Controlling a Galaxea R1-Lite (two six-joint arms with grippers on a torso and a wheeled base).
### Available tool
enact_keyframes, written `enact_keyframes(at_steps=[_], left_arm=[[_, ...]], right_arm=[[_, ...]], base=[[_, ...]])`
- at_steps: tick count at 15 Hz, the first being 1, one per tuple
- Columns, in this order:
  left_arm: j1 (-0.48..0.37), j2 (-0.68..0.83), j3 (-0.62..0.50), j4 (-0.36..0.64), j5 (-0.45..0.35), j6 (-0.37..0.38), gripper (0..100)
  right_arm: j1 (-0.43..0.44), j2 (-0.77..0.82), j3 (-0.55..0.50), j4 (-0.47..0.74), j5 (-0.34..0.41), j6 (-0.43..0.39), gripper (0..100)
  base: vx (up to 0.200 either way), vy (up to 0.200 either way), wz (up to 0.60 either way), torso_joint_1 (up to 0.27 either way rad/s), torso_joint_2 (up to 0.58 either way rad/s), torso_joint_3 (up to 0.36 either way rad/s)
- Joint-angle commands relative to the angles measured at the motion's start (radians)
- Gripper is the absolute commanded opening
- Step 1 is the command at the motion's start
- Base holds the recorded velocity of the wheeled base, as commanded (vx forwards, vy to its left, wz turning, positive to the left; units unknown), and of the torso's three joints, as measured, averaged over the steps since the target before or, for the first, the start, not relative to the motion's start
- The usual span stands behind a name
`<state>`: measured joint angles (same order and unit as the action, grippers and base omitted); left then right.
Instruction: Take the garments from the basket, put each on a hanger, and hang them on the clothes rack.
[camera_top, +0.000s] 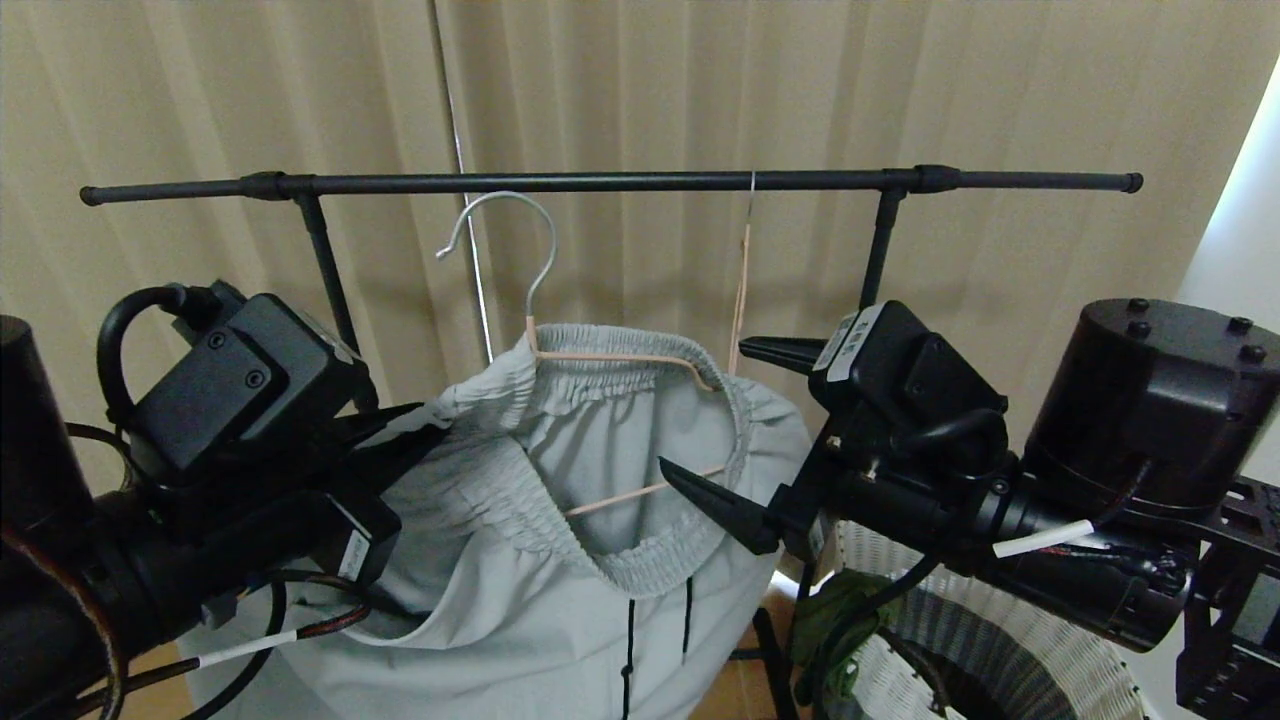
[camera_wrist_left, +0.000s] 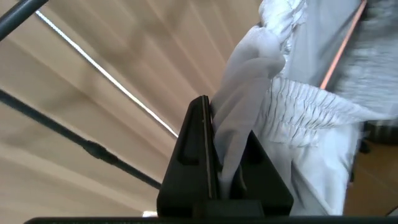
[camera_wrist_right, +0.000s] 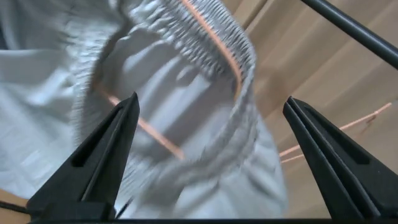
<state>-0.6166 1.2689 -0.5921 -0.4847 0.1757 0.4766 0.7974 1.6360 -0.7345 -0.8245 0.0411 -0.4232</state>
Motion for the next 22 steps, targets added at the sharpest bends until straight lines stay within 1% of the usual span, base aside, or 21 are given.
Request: enact_keyframes(at_steps=[1, 6, 10, 15, 16, 22], left_arm=[[-0.029, -0.016, 0.006, 0.000, -0.001, 0.017, 0], [-0.048, -0.028, 0.021, -0.002, -0.059, 0.066, 0], [-0.057, -0.057, 0.040, -0.002, -0.091, 0.082, 0], [-0.057, -0.054, 0.040, -0.002, -0.091, 0.086, 0], [-0.057, -0.051, 0.037, -0.002, -0.091, 0.086, 0], [-0.057, -0.051, 0.040, -0.002, -0.090, 0.097, 0]], right_arm=[[0.000, 0.028, -0.026, -0.001, 0.000, 0.000, 100], [-0.001, 0.045, -0.034, -0.001, 0.003, 0.001, 100], [0.000, 0.064, -0.037, -0.007, 0.005, 0.003, 100], [0.000, 0.062, -0.036, -0.007, 0.005, 0.003, 100], [0.000, 0.062, -0.037, -0.007, 0.005, 0.001, 0], [0.000, 0.067, -0.051, -0.002, -0.001, 0.001, 0]], base=[[0.000, 0.000, 0.00, 0.000, 0.00, 0.000], [0.000, 0.000, 0.00, 0.000, 0.00, 0.000], [0.000, 0.000, 0.00, 0.000, 0.00, 0.000], [0.000, 0.000, 0.00, 0.000, 0.00, 0.000], [0.000, 0.000, 0.00, 0.000, 0.00, 0.000], [0.000, 0.000, 0.00, 0.000, 0.00, 0.000]])
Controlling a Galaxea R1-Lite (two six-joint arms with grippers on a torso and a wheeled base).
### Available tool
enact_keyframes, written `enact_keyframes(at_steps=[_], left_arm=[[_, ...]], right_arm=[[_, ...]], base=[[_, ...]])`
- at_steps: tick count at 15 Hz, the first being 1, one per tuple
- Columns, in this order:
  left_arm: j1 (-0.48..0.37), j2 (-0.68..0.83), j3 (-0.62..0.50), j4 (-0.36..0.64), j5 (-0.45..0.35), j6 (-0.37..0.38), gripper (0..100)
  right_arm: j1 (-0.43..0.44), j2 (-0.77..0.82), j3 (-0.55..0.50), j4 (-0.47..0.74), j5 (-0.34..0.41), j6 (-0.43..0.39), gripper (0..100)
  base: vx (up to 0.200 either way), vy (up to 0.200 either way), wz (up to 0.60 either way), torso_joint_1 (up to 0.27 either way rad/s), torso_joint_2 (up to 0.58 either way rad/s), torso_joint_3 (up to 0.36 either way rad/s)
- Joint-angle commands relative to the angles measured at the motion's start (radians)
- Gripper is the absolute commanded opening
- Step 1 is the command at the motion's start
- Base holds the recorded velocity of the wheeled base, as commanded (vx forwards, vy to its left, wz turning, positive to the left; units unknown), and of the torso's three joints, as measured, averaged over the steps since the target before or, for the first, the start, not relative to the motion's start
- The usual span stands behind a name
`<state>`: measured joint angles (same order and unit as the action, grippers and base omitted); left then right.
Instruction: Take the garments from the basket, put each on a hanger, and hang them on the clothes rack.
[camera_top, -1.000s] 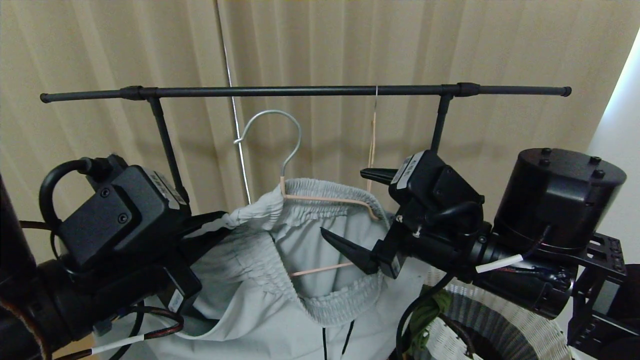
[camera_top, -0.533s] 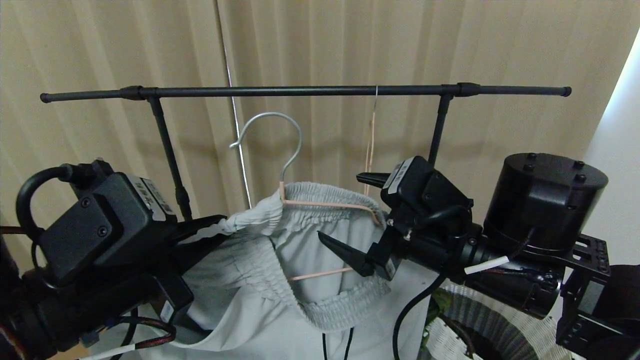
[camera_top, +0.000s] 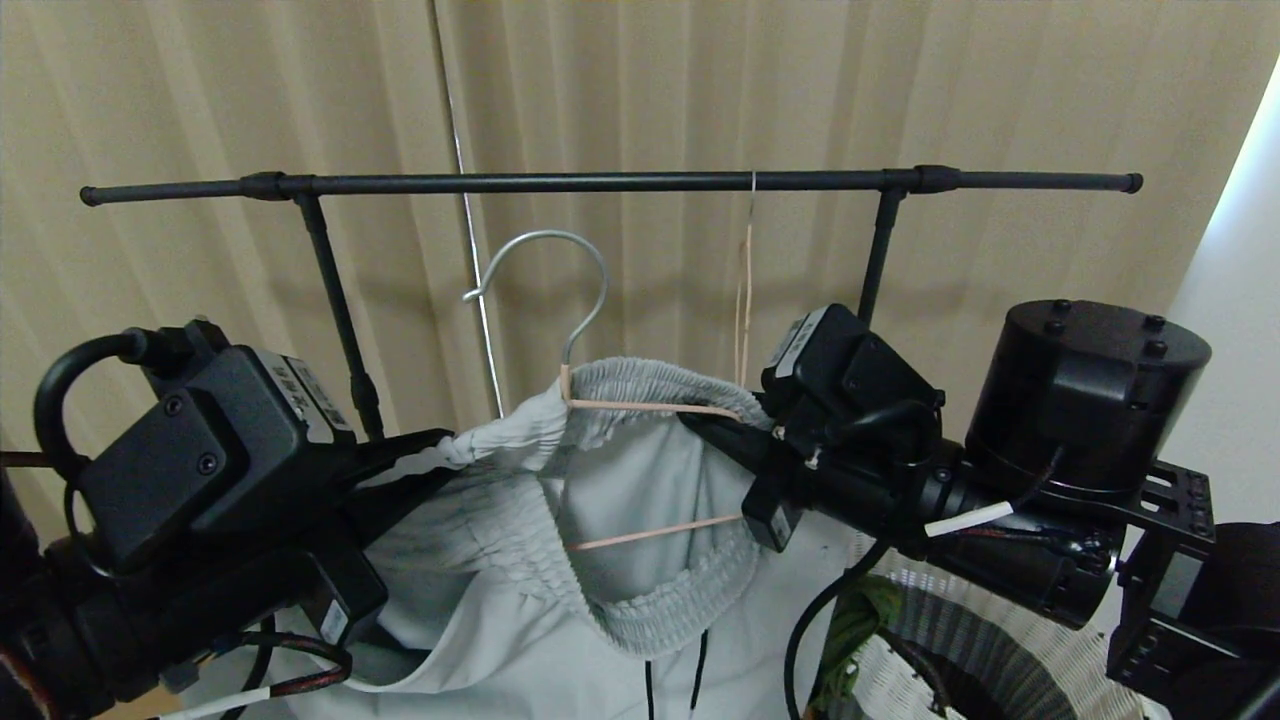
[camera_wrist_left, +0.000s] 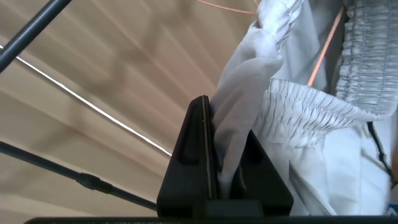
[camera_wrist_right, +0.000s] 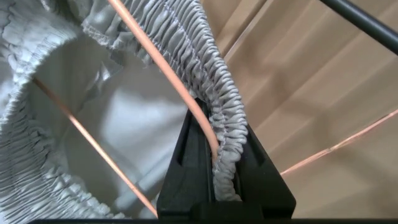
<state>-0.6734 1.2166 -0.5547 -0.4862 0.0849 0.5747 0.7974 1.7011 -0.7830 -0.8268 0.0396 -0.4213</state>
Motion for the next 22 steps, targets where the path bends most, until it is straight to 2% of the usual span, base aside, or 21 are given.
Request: enact_keyframes(at_steps=[1, 7, 8, 11, 15, 18, 19, 21, 22], left_arm=[[0.000, 0.003, 0.004, 0.000, 0.001, 0.010, 0], [0.002, 0.014, 0.002, -0.002, 0.001, 0.007, 0], [0.002, 0.015, -0.008, -0.002, -0.001, 0.005, 100], [0.005, 0.032, -0.047, -0.002, -0.001, 0.001, 100], [0.012, 0.024, -0.059, -0.011, -0.005, -0.107, 100], [0.012, 0.021, -0.047, -0.068, -0.005, -0.127, 100], [0.012, 0.024, -0.047, -0.098, -0.005, -0.144, 100], [0.014, 0.029, -0.036, -0.098, -0.005, -0.154, 100], [0.046, 0.031, -0.007, -0.098, -0.004, -0.156, 100]], right_arm=[[0.000, 0.002, -0.002, 0.000, -0.001, -0.001, 0], [-0.001, -0.009, -0.004, -0.003, -0.004, -0.001, 0], [-0.003, -0.018, -0.007, -0.003, -0.007, -0.001, 0], [-0.038, -0.037, -0.009, -0.003, -0.029, 0.001, 0], [-0.146, -0.089, -0.028, 0.002, -0.090, 0.010, 0], [-0.192, -0.121, -0.041, 0.006, -0.121, 0.013, 0], [-0.228, -0.139, -0.056, 0.008, -0.142, 0.033, 0], [-0.242, -0.155, -0.062, 0.009, -0.150, 0.064, 0], [-0.244, -0.179, -0.062, 0.009, -0.156, 0.085, 0]], base=[[0.000, 0.000, 0.00, 0.000, 0.00, 0.000], [0.000, 0.000, 0.00, 0.000, 0.00, 0.000], [0.000, 0.000, 0.00, 0.000, 0.00, 0.000], [0.000, 0.000, 0.00, 0.000, 0.00, 0.000], [0.000, 0.000, 0.00, 0.000, 0.00, 0.000], [0.000, 0.000, 0.00, 0.000, 0.00, 0.000], [0.000, 0.000, 0.00, 0.000, 0.00, 0.000], [0.000, 0.000, 0.00, 0.000, 0.00, 0.000], [0.000, 0.000, 0.00, 0.000, 0.00, 0.000]])
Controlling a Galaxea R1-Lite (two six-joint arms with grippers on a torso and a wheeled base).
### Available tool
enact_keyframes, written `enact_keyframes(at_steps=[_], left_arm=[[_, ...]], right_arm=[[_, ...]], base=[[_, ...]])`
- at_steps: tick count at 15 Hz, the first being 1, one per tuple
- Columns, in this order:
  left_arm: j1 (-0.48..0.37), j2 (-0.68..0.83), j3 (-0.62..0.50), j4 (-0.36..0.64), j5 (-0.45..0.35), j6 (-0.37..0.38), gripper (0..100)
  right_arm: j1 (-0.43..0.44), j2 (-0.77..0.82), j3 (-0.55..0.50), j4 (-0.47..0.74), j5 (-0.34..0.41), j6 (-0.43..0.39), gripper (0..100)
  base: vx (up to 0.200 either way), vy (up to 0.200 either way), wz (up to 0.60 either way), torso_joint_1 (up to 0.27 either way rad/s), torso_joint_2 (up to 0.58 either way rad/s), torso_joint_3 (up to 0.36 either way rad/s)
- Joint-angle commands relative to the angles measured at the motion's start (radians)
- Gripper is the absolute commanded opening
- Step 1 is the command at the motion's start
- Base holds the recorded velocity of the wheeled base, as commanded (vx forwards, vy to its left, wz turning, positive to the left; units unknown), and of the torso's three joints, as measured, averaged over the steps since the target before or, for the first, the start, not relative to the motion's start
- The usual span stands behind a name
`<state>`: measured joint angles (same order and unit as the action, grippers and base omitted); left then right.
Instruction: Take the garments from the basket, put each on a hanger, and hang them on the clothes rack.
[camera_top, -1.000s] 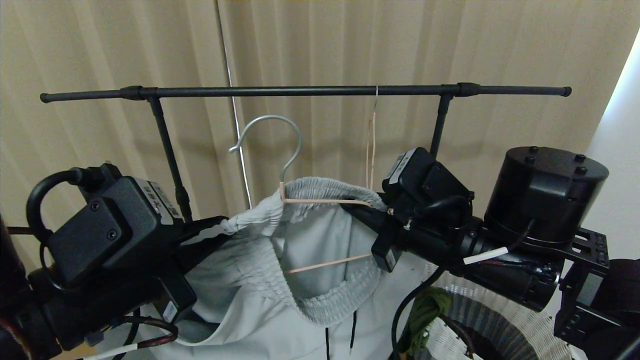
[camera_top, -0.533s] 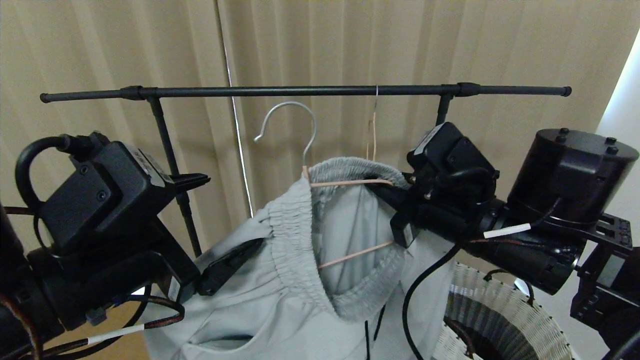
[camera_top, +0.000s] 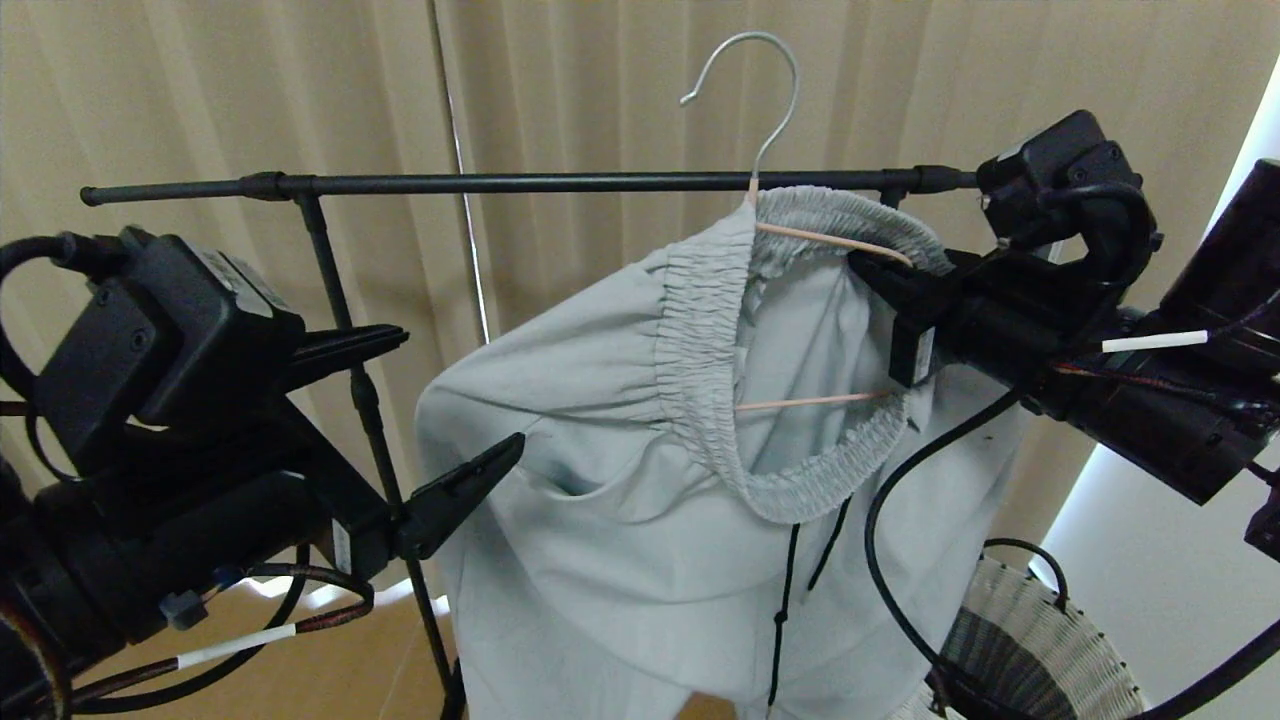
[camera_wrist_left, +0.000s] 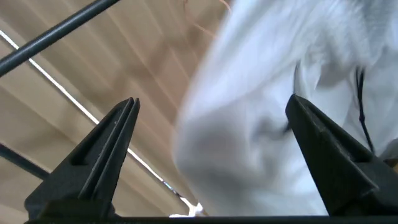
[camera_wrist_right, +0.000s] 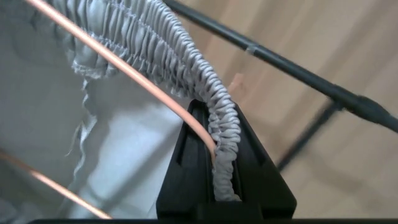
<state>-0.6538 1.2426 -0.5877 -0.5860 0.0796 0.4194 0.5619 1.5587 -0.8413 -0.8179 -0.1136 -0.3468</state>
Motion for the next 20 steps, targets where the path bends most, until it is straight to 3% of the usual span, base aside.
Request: enact_keyframes(at_steps=[1, 4, 11, 12, 14, 18, 20], left_arm=[[0.059, 0.006, 0.048, 0.002, 0.000, 0.002, 100], [0.126, 0.029, 0.089, -0.031, 0.000, 0.010, 100], [0.166, 0.103, 0.038, -0.046, -0.003, -0.022, 100], [0.168, 0.103, 0.038, -0.046, -0.003, -0.022, 0], [0.184, 0.110, 0.042, -0.048, -0.001, -0.024, 0], [0.312, 0.100, 0.088, -0.066, -0.001, -0.024, 0], [0.376, 0.104, 0.104, -0.121, -0.001, -0.024, 0]], right_arm=[[-0.008, -0.046, -0.004, 0.000, -0.003, 0.025, 0], [-0.008, -0.055, -0.018, -0.004, 0.000, 0.048, 0], [0.000, -0.063, -0.024, -0.009, 0.008, 0.051, 0], [0.000, -0.063, -0.024, -0.009, 0.008, 0.051, 0], [0.000, -0.063, -0.025, -0.009, 0.006, 0.051, 0], [-0.007, -0.077, -0.024, 0.000, -0.001, 0.049, 0], [-0.010, -0.078, -0.024, 0.000, -0.003, 0.049, 0]], base=[[0.000, 0.000, 0.00, 0.000, 0.00, 0.000], [0.000, 0.000, 0.00, 0.000, 0.00, 0.000], [0.000, 0.000, 0.00, 0.000, 0.00, 0.000], [0.000, 0.000, 0.00, 0.000, 0.00, 0.000], [0.000, 0.000, 0.00, 0.000, 0.00, 0.000], [0.000, 0.000, 0.00, 0.000, 0.00, 0.000], [0.000, 0.000, 0.00, 0.000, 0.00, 0.000]])
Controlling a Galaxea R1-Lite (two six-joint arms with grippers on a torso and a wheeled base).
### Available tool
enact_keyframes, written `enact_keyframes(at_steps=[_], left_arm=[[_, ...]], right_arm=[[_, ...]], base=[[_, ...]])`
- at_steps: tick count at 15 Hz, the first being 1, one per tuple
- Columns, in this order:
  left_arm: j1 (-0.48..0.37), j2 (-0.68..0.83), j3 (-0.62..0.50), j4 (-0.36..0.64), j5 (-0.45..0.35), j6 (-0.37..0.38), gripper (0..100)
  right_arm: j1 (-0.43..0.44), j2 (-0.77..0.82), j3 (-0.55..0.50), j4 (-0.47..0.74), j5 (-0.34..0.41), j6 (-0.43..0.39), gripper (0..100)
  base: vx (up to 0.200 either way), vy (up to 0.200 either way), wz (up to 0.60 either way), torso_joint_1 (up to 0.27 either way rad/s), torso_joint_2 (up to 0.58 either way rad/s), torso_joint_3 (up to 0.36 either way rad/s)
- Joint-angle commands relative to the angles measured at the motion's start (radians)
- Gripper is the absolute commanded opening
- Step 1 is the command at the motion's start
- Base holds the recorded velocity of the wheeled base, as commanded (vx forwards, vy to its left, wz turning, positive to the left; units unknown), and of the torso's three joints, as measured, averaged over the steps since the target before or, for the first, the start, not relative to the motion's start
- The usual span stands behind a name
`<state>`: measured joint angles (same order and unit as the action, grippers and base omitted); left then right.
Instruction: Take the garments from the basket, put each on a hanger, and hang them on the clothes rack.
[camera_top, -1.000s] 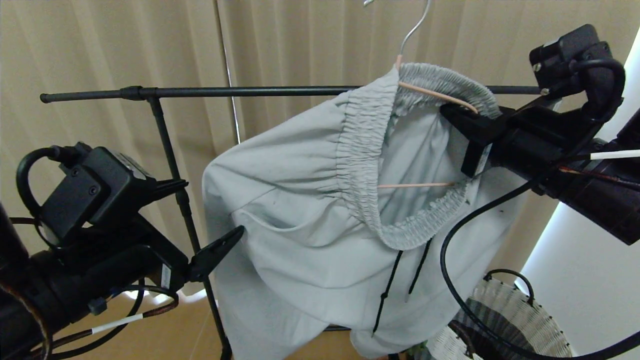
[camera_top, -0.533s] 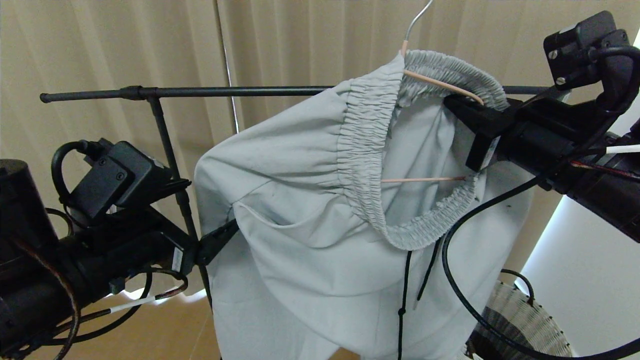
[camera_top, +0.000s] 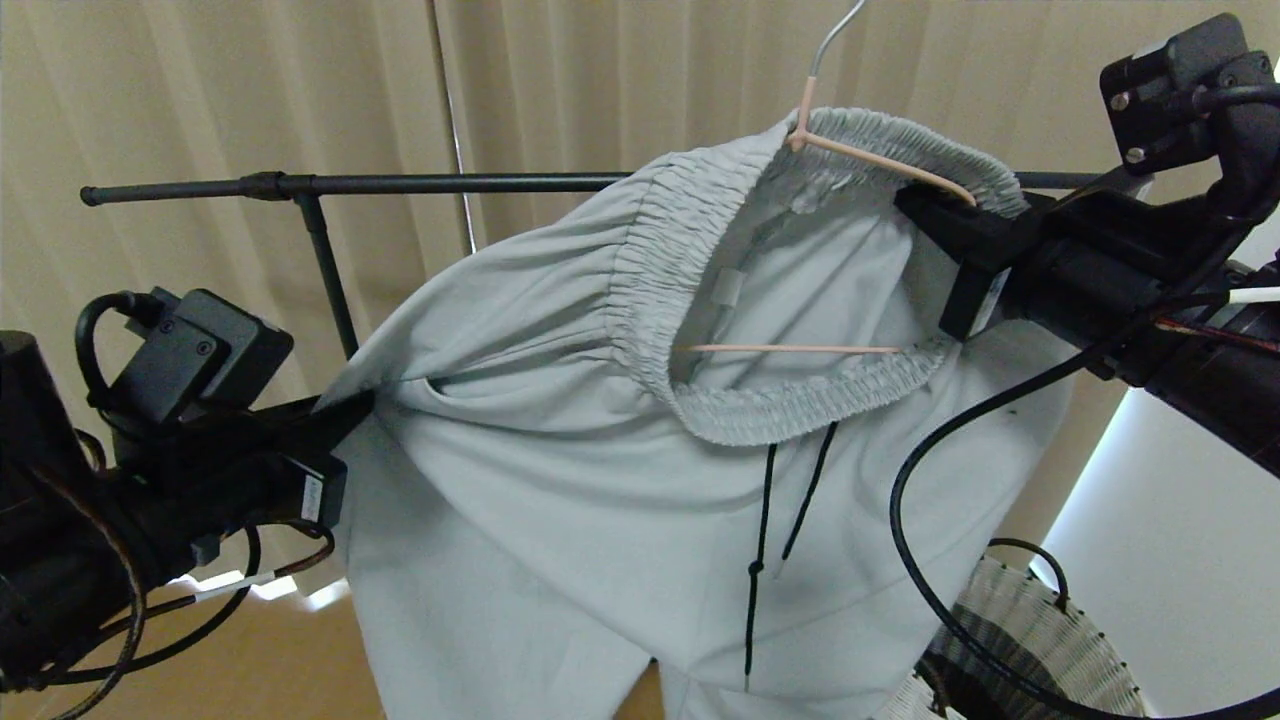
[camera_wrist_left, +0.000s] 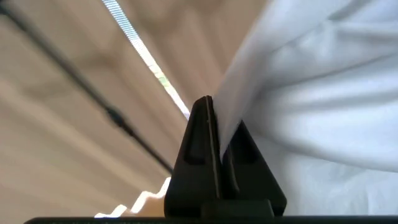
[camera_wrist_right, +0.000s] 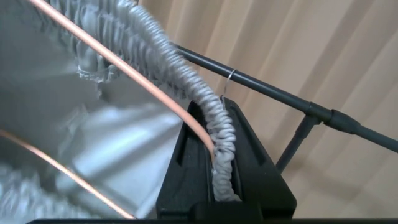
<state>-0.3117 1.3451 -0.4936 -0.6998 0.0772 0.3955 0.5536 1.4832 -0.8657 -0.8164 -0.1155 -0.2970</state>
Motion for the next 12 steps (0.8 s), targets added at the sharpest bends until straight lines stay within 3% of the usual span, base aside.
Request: enact_keyframes(at_steps=[1, 6, 7, 10, 11, 12], left_arm=[[0.046, 0.003, 0.007, -0.009, 0.001, -0.001, 0], [0.069, 0.000, 0.010, -0.009, 0.001, -0.035, 0], [0.068, 0.000, 0.009, -0.009, 0.001, -0.037, 100], [0.065, -0.003, 0.004, -0.010, -0.005, -0.069, 100], [0.072, -0.020, 0.001, -0.007, -0.132, -0.130, 100], [0.091, -0.030, -0.011, 0.000, -0.194, -0.145, 100]], right_arm=[[-0.001, -0.003, 0.001, -0.001, -0.001, -0.001, 0], [-0.018, -0.001, 0.004, 0.000, -0.001, -0.001, 0], [-0.018, -0.001, 0.005, 0.000, -0.001, -0.001, 0], [-0.027, 0.002, 0.008, 0.008, -0.003, -0.001, 0], [-0.052, -0.003, -0.001, 0.072, -0.009, -0.001, 0], [-0.063, -0.011, -0.001, 0.121, -0.021, -0.001, 0]], base=[[0.000, 0.000, 0.00, 0.000, 0.00, 0.000], [0.000, 0.000, 0.00, 0.000, 0.00, 0.000], [0.000, 0.000, 0.00, 0.000, 0.00, 0.000], [0.000, 0.000, 0.00, 0.000, 0.00, 0.000], [0.000, 0.000, 0.00, 0.000, 0.00, 0.000], [0.000, 0.000, 0.00, 0.000, 0.00, 0.000]])
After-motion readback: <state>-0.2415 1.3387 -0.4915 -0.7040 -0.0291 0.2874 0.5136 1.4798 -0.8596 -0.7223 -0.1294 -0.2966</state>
